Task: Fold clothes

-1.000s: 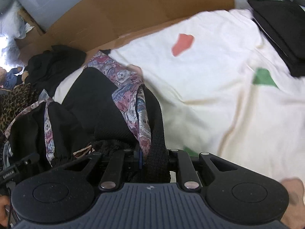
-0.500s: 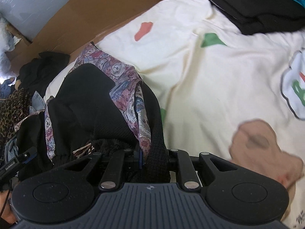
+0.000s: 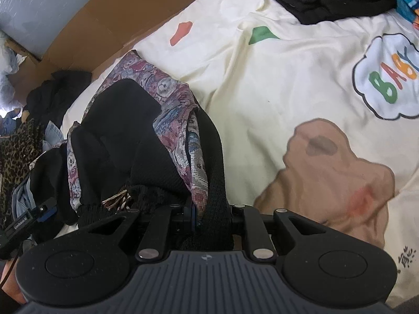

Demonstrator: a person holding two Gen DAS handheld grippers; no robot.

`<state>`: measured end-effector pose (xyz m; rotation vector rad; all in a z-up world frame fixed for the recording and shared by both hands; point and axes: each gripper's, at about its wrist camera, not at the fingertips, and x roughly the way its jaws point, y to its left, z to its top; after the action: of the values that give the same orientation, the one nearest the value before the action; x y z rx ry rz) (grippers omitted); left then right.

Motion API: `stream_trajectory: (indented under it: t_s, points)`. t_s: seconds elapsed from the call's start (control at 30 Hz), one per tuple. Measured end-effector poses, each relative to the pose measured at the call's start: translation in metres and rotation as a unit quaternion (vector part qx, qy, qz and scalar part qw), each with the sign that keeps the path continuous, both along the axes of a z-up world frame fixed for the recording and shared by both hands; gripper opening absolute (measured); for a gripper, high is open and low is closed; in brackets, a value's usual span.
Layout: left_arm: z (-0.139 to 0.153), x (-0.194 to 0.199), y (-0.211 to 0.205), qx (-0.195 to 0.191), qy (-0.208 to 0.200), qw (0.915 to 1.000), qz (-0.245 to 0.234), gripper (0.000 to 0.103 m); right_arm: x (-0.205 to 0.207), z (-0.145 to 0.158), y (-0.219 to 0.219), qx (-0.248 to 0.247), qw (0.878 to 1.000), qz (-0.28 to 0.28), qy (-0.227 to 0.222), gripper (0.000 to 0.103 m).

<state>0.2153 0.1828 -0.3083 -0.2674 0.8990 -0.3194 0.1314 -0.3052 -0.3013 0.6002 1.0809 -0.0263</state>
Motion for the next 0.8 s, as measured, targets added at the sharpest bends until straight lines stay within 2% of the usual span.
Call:
stream_trajectory:
  t_s: [0.5, 0.63, 0.8]
  points:
    - [-0.007, 0.001, -0.009, -0.003, 0.012, 0.9999, 0.005, 0.08, -0.017, -0.01, -0.016, 0.02, 1.0, -0.015, 0.006, 0.016]
    - [-0.01, 0.002, -0.014, -0.004, 0.011, 0.9999, 0.001, 0.083, -0.017, -0.015, -0.022, 0.056, 0.998, -0.02, 0.007, 0.025]
    - [-0.009, 0.001, -0.018, -0.008, 0.009, 0.9999, 0.003, 0.083, -0.017, -0.015, -0.022, 0.053, 0.998, -0.023, 0.011, 0.037]
